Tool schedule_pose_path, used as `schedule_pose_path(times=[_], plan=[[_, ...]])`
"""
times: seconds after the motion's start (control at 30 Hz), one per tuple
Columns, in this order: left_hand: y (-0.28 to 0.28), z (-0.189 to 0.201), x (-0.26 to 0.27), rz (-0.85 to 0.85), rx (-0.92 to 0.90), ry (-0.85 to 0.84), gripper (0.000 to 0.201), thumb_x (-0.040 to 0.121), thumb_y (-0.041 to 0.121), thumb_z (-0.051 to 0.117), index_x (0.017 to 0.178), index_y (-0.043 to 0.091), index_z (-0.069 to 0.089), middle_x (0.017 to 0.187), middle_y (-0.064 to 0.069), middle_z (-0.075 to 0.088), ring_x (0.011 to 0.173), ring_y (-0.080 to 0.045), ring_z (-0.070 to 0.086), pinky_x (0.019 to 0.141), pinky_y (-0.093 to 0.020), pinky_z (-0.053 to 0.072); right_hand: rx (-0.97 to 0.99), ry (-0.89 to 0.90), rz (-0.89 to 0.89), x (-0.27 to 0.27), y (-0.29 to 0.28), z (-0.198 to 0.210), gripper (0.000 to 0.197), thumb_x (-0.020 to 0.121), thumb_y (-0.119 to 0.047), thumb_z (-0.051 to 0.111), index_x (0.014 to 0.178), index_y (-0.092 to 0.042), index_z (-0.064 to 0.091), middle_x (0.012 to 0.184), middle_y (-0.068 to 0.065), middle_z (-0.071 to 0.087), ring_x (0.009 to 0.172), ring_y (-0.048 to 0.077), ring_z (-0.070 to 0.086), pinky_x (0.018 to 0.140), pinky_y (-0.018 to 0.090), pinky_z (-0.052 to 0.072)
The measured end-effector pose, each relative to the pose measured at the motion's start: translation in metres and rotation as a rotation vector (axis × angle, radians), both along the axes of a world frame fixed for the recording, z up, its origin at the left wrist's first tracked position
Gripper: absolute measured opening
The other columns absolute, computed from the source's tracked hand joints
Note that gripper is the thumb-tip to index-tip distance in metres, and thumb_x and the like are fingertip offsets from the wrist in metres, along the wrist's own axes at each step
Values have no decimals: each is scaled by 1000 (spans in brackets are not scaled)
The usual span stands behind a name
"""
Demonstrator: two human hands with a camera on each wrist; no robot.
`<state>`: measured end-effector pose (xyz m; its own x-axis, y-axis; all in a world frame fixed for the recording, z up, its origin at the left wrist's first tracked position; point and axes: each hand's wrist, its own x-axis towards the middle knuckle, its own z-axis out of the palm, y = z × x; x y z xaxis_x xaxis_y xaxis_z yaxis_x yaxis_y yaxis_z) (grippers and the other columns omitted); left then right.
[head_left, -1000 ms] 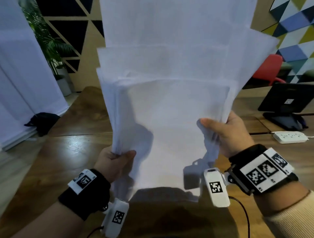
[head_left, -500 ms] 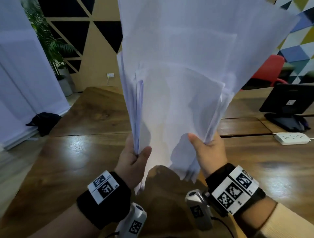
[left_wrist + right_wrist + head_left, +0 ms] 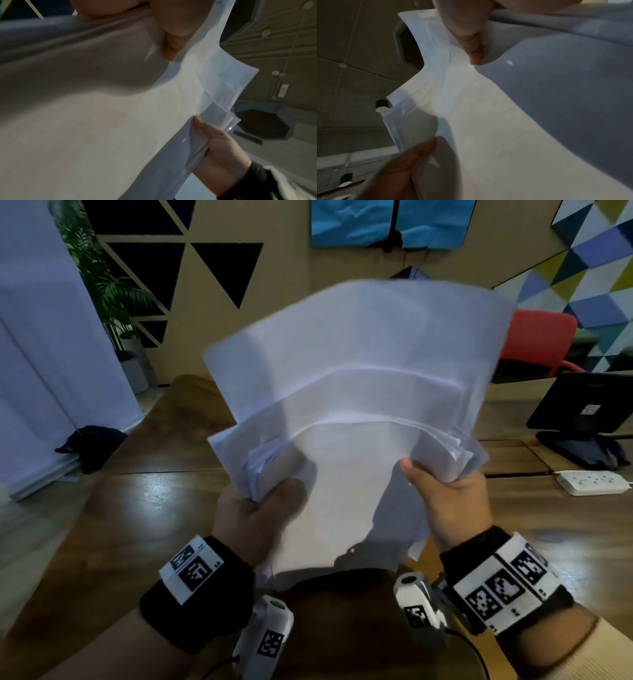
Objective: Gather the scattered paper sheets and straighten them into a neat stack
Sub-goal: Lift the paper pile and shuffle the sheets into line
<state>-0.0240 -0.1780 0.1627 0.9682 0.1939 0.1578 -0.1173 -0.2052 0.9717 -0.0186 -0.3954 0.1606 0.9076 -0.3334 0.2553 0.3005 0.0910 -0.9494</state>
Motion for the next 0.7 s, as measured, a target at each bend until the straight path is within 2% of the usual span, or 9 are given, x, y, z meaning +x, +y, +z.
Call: schedule_pose_path(times=[0.07,0.13,0.2,0.27,0.33,0.43,0.53,0.63,0.7], plan=[[3,5,0,-24,-10,-72,16,76,2,68,74,16,63,42,18,63,47,16,56,41,-2,39,-13,-83,89,-2,-3,5,34,65,-21,77,94,-24,62,85,1,67,89,25,65,77,36,55],[6,4,3,-35,-3,-81,28,71,3,75,68,26,59,44,17,62,50,19,57,43,-1,40,9,-83,163,0,-5,0,67,49,-37,85,108,-18,59,94,2,69,91,18,68,75,29,56],[7,0,6,-36,5,-43,26,62,14,79,66,29,57,62,14,61,50,18,57,44,-2,41,26,-51,168,1,-4,-4,86,37,-45,89,111,-19,52,98,0,66,88,11,68,72,25,55],[8,-6,9,-30,-44,-3,25,60,17,80,66,27,58,66,8,61,48,14,58,42,-4,42,57,-90,162,1,-2,-3,70,48,-33,87,106,-27,48,97,-4,62,83,4,67,70,21,54],[9,-9,11,-34,-70,22,28,56,18,81,68,27,58,63,11,63,49,14,59,42,-4,43,86,-168,133,0,0,4,49,66,-18,72,106,-29,46,95,-8,62,79,1,65,67,19,53],[12,-13,13,-42,-91,31,26,49,26,75,69,29,59,50,18,67,51,14,60,43,-4,44,60,-249,112,3,0,19,45,65,-48,74,104,-36,54,98,-14,65,87,8,63,75,25,53],[15,-17,15,-44,-96,21,32,43,32,80,69,27,62,55,13,68,53,11,62,45,-6,46,90,-273,21,9,1,32,8,75,-39,70,82,-35,68,80,-16,70,77,2,62,73,19,50],[13,-17,15,-69,-127,16,30,51,21,86,69,25,63,53,22,69,51,7,63,44,-9,47,95,-235,-96,13,2,35,31,84,-7,60,59,-23,67,53,-16,63,55,-1,56,58,15,46],[12,-16,14,-71,-146,13,28,63,3,80,69,23,62,48,24,66,47,8,61,42,-8,45,97,-156,-109,13,2,31,38,83,-5,60,49,-21,63,45,-13,55,50,3,50,54,17,43]])
